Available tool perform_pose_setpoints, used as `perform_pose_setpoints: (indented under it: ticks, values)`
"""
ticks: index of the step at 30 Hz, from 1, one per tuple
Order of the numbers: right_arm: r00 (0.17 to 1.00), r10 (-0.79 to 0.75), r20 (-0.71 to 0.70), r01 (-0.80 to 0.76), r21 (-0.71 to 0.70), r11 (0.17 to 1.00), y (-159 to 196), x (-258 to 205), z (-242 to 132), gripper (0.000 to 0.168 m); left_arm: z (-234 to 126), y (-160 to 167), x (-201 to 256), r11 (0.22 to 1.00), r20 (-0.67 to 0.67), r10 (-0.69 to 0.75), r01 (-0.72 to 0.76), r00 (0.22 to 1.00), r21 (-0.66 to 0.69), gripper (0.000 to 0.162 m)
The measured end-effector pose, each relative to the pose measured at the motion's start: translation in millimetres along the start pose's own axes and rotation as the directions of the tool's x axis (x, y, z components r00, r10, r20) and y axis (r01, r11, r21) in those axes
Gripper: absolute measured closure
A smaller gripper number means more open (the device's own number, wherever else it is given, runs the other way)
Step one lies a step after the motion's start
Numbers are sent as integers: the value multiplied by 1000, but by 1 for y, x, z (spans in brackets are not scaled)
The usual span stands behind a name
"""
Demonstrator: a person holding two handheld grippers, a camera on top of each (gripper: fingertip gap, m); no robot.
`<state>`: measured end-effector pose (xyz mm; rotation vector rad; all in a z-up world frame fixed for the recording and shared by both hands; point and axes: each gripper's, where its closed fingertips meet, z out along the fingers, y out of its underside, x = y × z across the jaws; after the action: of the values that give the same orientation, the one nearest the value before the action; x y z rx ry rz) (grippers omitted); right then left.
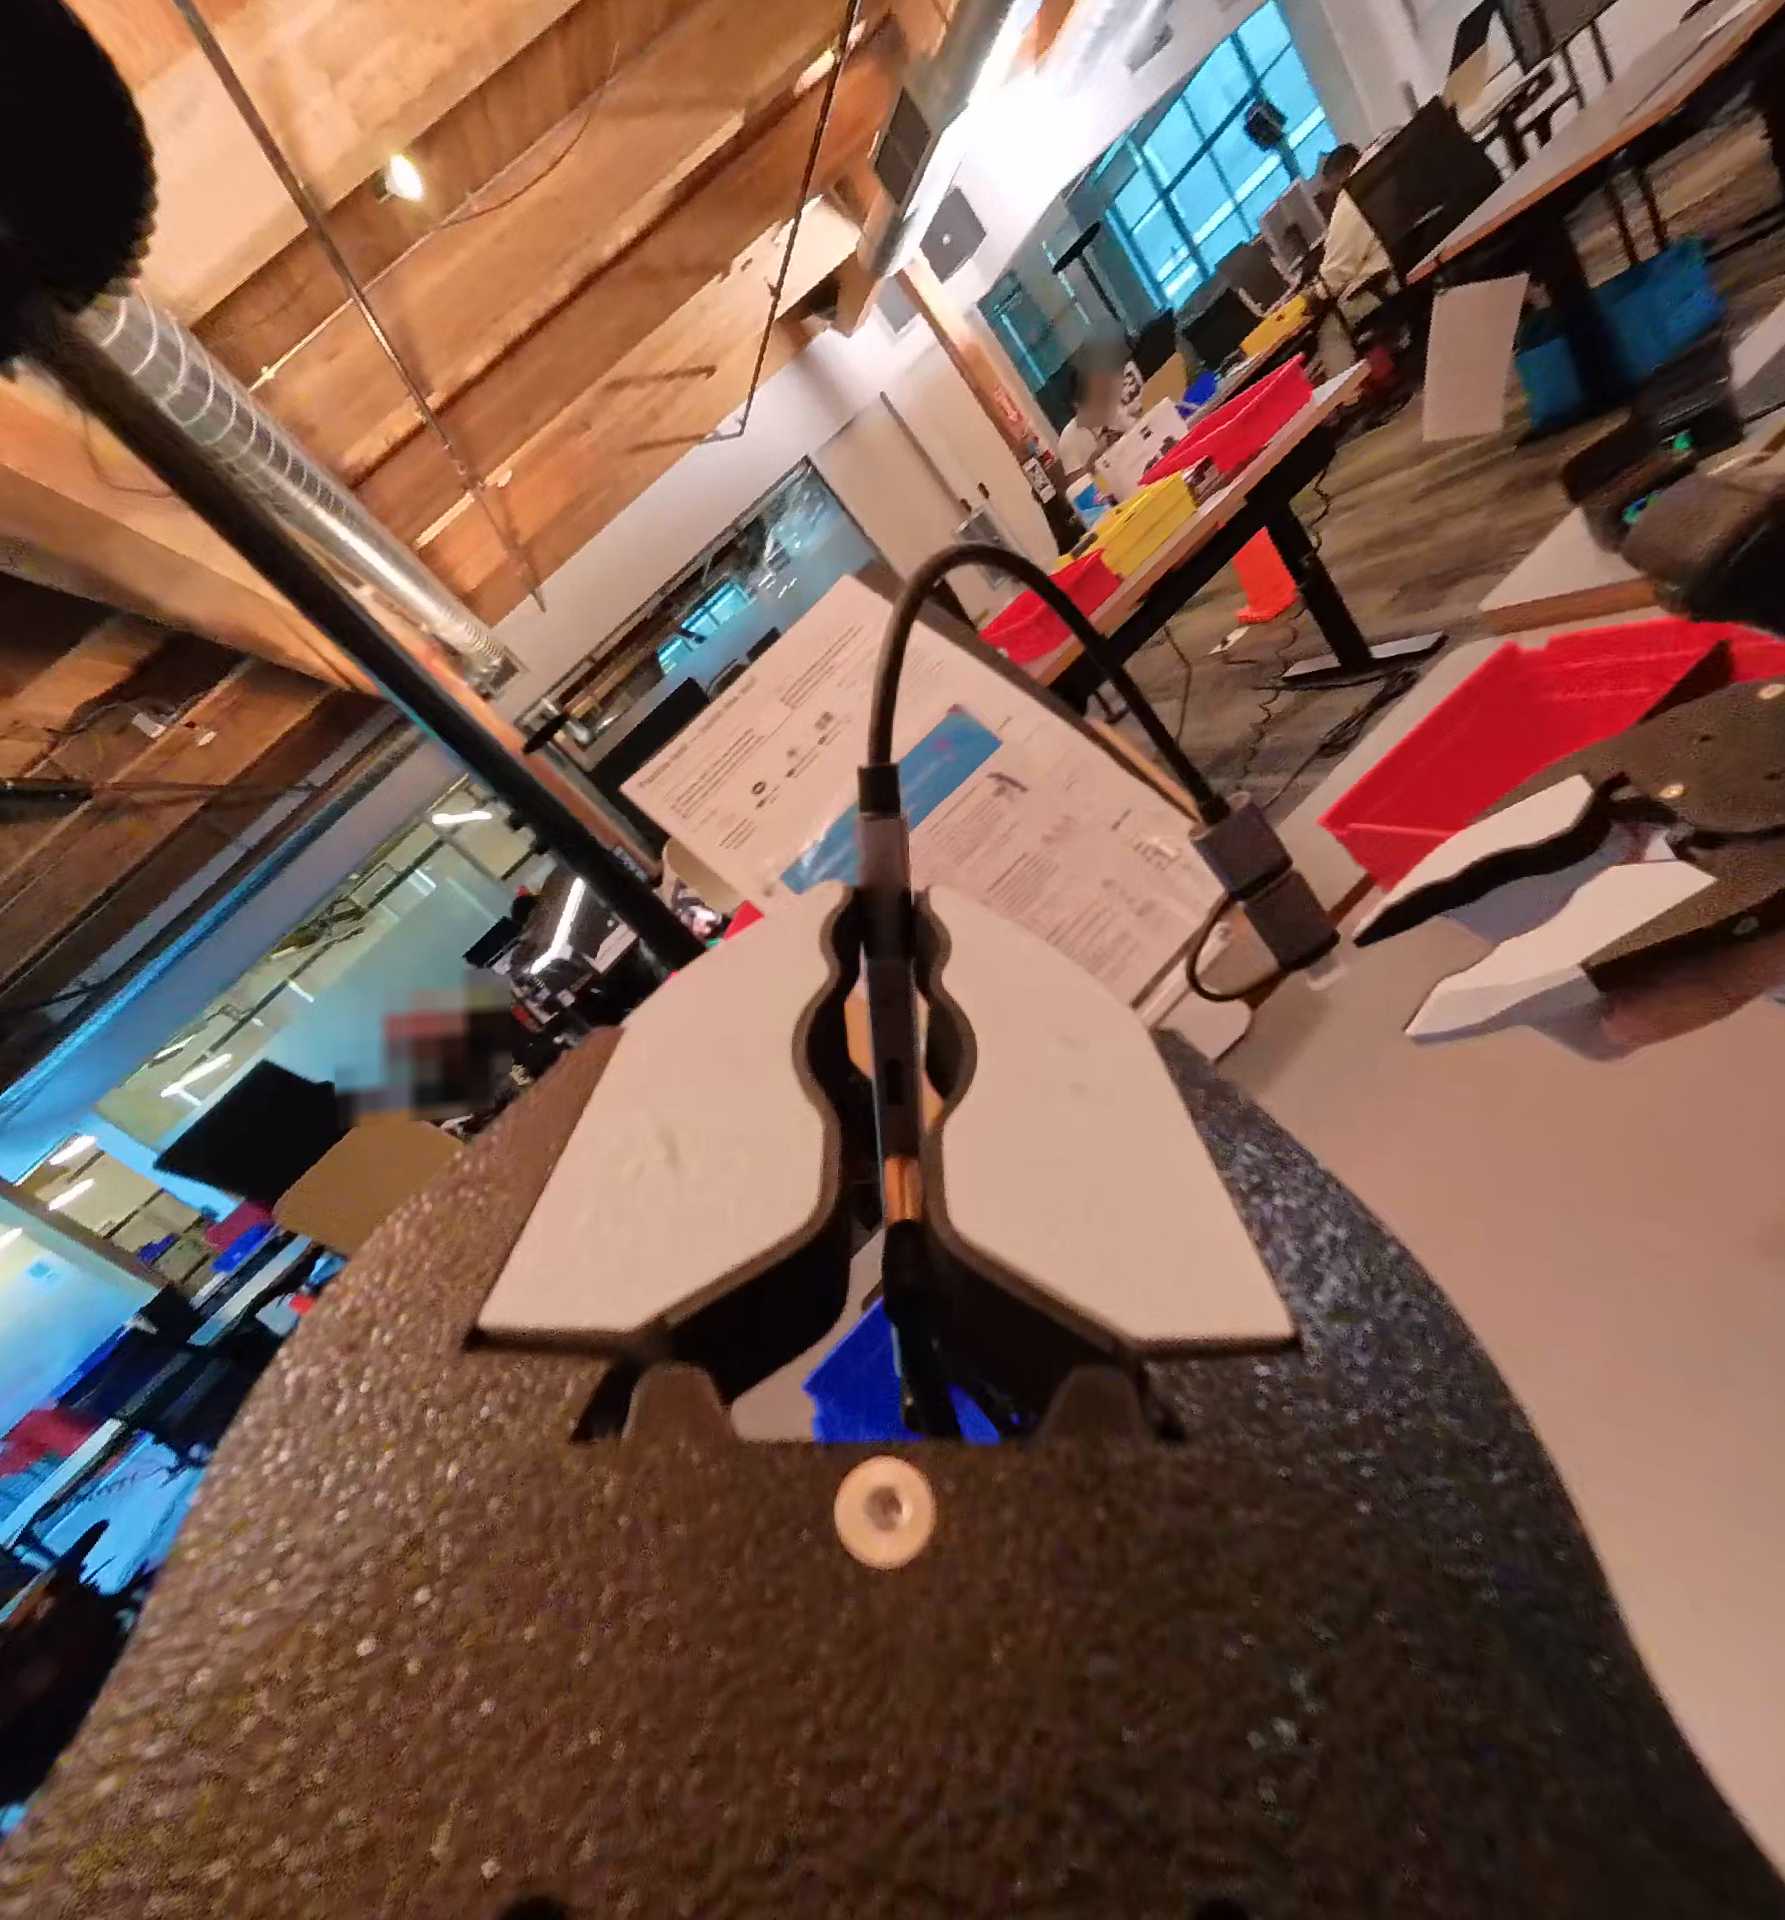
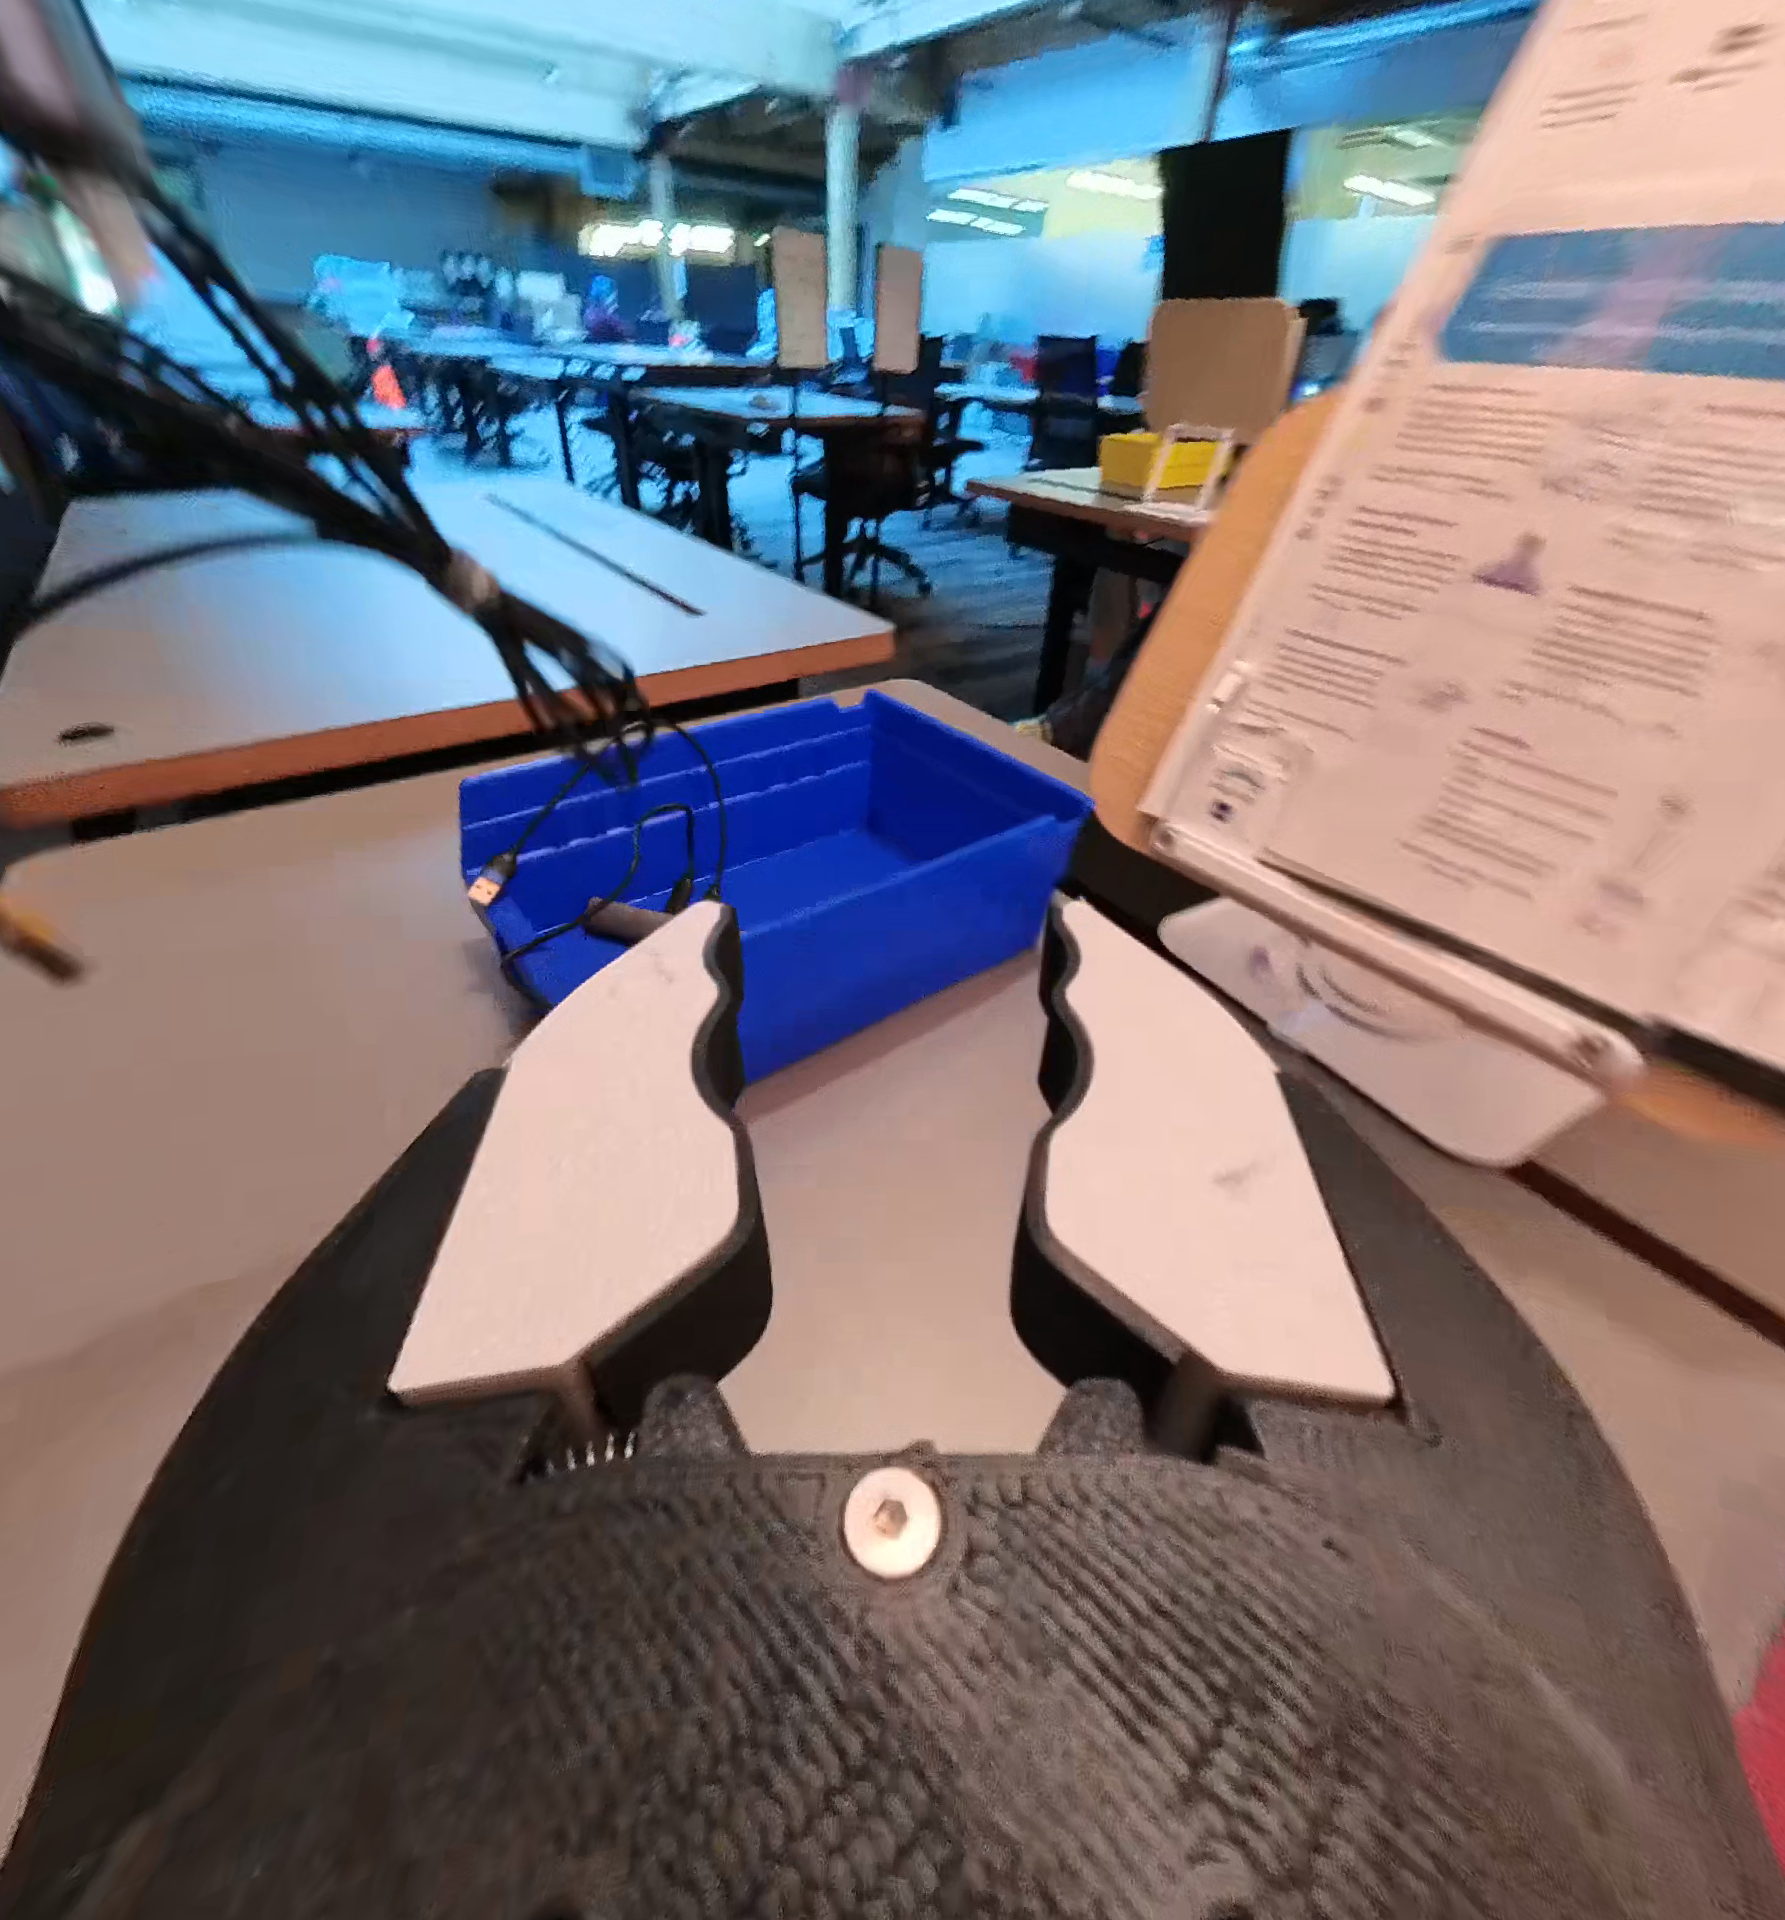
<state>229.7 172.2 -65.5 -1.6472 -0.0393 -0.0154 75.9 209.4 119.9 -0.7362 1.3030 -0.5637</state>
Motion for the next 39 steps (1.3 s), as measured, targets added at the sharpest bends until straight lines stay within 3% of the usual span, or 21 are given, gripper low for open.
perform_pose_setpoints:
  ticks: [1,4,6,11,14,17,19,23,27,32,37,39]
  values:
    - [999,29,-37,-29,14,999,3,9,-20,113,9,-2,20,1000,-25,20,-20,999,7,153]
    - [981,68,-183,-65,24,998,15,41,-83,113,40,2,86,992,-120,120,-116,986,43,153]
    - [980,48,-192,-43,28,999,19,48,-122,109,57,8,134,975,-193,206,-185,959,124,153]
    - [987,-111,119,106,51,993,24,-12,-181,96,74,39,236,868,-235,476,-410,847,280,152]
    - [986,-142,85,136,73,988,32,-17,-194,98,72,56,287,712,-182,691,-615,700,340,152]
    - [986,-58,154,48,66,997,44,-30,-185,103,70,71,324,544,-133,836,-771,532,332,152]
    - [977,-77,198,79,0,997,63,-42,-174,106,70,74,334,513,-103,855,-800,508,310,153]
    - [972,-179,149,199,-137,970,95,-47,-150,111,70,69,339,513,-68,853,-805,518,299,152]
    - [972,-189,139,204,-104,973,92,-53,-141,123,69,67,338,486,-31,866,-823,500,293,152]
    - [981,-57,184,61,-15,998,84,-54,-141,144,60,65,334,478,27,860,-822,510,310,151]
    - [977,-53,209,56,-12,998,89,-57,-138,144,57,70,334,464,34,866,-828,499,314,150]
    - [974,-44,224,46,-2,999,90,-58,-139,144,56,71,334,467,37,863,-823,505,324,143]
